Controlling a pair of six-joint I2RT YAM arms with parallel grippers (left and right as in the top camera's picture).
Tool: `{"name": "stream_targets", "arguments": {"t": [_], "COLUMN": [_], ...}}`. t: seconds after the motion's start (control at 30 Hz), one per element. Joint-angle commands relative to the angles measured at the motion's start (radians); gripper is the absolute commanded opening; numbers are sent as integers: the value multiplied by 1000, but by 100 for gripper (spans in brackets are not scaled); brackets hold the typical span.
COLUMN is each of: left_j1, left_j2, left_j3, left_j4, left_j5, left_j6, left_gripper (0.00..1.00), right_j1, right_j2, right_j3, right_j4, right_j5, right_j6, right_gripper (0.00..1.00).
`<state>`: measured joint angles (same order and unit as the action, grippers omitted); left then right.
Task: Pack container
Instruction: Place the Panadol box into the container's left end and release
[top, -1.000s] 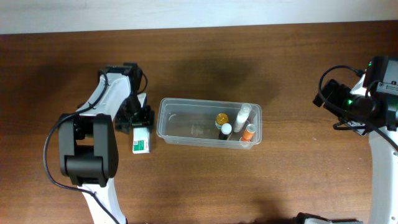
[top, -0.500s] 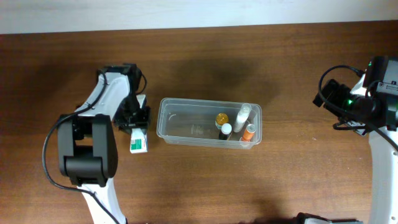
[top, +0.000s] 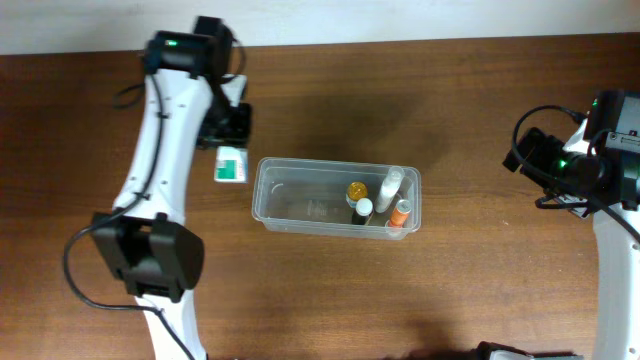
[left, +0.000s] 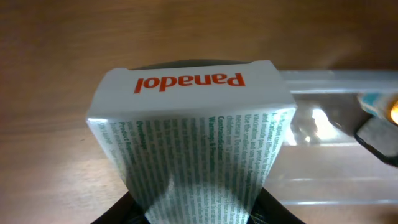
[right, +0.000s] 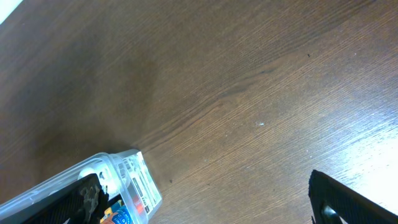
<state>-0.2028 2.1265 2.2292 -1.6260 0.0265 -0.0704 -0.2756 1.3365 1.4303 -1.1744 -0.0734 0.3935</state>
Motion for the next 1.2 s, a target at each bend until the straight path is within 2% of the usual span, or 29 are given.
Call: {"name": "stream_targets", "arguments": {"t": [0.0, 0.1, 0.3, 0.5, 0.77, 0.87, 1.17], "left_j1": [-80, -153, -293, -351, -320, -311, -304], "left_j2": [-11, -11, -11, -11, -11, -11, -11], "left_j3": [6, 5, -6, -53, -179, -196, -204], "left_j4": [10, 45, 65, 45, 55, 74, 131], "left_j5": [4, 4, 4, 3, 17, 45, 45], "left_j6": [67, 194, 524, 863, 1128, 1212, 1228], "left_gripper": [41, 41, 41, 39, 38, 41, 50], "right_j1": [-6, -6, -6, -6, -6, -6, -6], "right_j2": [2, 2, 2, 2, 2, 2, 2], "right_j3": [6, 6, 6, 6, 6, 6, 6], "right_j4": [0, 0, 0, 0, 0, 0, 0], "right_j5": [-2, -2, -2, -2, -2, -2, -2], "right_j6": [8, 8, 8, 8, 8, 8, 8], "right_gripper": [98, 98, 98, 98, 98, 98, 98]}}
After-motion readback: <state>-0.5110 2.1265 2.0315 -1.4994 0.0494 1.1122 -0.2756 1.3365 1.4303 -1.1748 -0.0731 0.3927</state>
